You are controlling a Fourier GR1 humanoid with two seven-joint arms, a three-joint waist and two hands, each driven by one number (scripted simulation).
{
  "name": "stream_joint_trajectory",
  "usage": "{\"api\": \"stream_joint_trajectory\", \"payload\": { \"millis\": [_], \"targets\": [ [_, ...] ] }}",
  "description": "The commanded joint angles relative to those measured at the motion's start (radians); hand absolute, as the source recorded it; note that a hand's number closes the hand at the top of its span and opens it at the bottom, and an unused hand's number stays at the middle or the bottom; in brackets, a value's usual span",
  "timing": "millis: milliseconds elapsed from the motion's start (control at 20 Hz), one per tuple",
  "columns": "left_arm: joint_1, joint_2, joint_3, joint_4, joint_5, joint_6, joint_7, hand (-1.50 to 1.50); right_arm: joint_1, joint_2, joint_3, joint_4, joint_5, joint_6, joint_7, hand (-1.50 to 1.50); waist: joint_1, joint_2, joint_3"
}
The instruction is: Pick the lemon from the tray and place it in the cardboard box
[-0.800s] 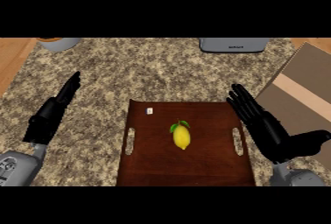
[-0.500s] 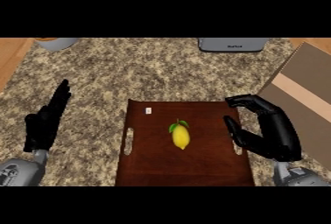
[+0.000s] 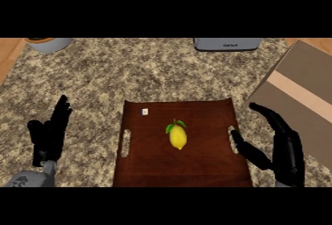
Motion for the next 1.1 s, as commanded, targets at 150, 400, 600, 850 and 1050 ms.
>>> {"api": "stream_joint_trajectory", "payload": {
  "millis": [150,400,600,850,1050],
  "targets": [
    [0.012,-0.047,0.003,0.018,-0.002,0.022,-0.022,0.0,0.124,0.057,0.14,-0.138,0.476,0.082,0.381,-1.5,0.002,0.003,0.002],
    [-0.011,-0.046,0.006,0.028,-0.018,0.016,-0.026,0.0,0.044,0.182,0.22,-0.304,0.644,0.406,0.696,-1.5,0.018,0.007,0.005],
    [-0.015,-0.074,-0.018,-0.006,-0.026,0.029,0.002,0.0,-0.049,0.296,0.329,-0.266,0.736,0.657,0.866,-1.5,0.039,0.009,0.006],
    [-0.032,-0.085,-0.002,0.059,-0.041,0.009,-0.028,0.0,-0.272,0.335,0.406,-0.189,0.646,0.784,1.126,-1.5,0.048,0.015,0.008],
    [-0.052,-0.082,0.002,0.021,-0.042,0.015,0.012,0.0,-0.279,0.337,0.413,-0.107,0.582,0.784,1.193,-1.5,0.048,0.014,0.009]
  ]
}}
